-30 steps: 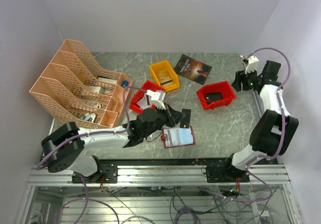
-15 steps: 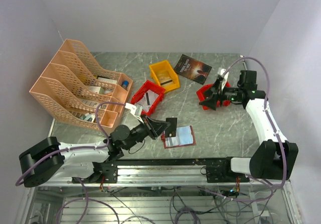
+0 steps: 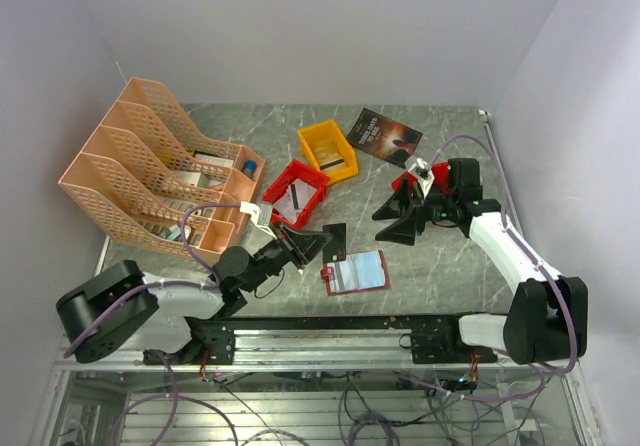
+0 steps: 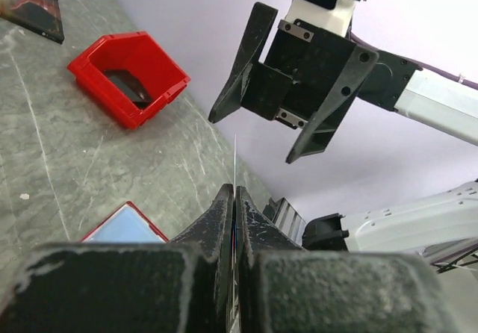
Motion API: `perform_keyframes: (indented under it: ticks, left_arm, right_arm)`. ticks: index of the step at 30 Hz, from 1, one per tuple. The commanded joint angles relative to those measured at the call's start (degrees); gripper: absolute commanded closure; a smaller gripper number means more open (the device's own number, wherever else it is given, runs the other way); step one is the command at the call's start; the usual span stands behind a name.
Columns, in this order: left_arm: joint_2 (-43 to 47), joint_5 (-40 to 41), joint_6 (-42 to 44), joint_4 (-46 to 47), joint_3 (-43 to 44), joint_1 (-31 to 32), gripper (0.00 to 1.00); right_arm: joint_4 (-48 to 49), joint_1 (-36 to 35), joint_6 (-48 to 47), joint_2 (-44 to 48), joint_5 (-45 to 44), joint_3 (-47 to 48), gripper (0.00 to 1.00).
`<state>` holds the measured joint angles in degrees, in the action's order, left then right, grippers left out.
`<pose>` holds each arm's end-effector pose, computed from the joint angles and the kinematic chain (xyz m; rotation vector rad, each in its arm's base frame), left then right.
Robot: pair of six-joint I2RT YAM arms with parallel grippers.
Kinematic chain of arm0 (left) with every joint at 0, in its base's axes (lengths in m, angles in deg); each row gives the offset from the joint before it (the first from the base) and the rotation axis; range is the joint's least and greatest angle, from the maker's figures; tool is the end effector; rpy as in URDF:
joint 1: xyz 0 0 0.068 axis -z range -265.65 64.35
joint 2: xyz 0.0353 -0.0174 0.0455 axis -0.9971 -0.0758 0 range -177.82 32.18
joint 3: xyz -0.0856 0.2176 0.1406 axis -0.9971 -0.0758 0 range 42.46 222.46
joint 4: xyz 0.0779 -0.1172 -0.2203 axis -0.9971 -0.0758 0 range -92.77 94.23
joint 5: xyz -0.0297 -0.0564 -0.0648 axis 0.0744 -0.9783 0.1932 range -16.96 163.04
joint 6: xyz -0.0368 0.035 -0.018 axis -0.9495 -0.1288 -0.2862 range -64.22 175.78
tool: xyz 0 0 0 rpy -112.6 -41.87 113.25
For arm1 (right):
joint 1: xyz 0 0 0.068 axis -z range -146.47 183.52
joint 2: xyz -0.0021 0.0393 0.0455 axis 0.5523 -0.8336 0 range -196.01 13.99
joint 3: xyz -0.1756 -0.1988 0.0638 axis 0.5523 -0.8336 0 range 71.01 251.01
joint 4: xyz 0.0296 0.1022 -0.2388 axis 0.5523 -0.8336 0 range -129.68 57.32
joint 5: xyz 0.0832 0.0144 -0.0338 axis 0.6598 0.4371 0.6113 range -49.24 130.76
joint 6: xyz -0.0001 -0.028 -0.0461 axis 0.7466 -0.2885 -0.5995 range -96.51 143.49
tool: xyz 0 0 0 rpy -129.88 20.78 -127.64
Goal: Put the credit cards into the card holder
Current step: Pick up the credit card from the storage box.
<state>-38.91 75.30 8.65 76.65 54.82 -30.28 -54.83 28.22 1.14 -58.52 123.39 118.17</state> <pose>0.1257 -0.1798 0.2110 0.0698 1.4914 -1.4636 0.2365 0.0575 0.2567 -1.0300 1.6046 1.4645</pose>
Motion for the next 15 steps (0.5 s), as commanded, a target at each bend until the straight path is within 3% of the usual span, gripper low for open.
perform_keyframes:
  ticks: [1,4,15]
  left_arm:
    - [-5.28,-6.44,-2.17,16.51,2.15,-1.85,0.93]
    - [-9.01,-8.94,-2.96,19.99,3.88,-2.19,0.93]
    - [-15.07,-11.12,-4.81,22.98,7.47,-2.18,0.93]
  right_arm:
    - [16.36,-2.47,17.41,-0.48,2.78,-2.24,0.30]
    - [20.15,-4.62,23.28,-2.07,1.41,-2.41,0.31]
    - [24.86,-9.87,31.06,-4.57,-0.93,-2.38,0.39]
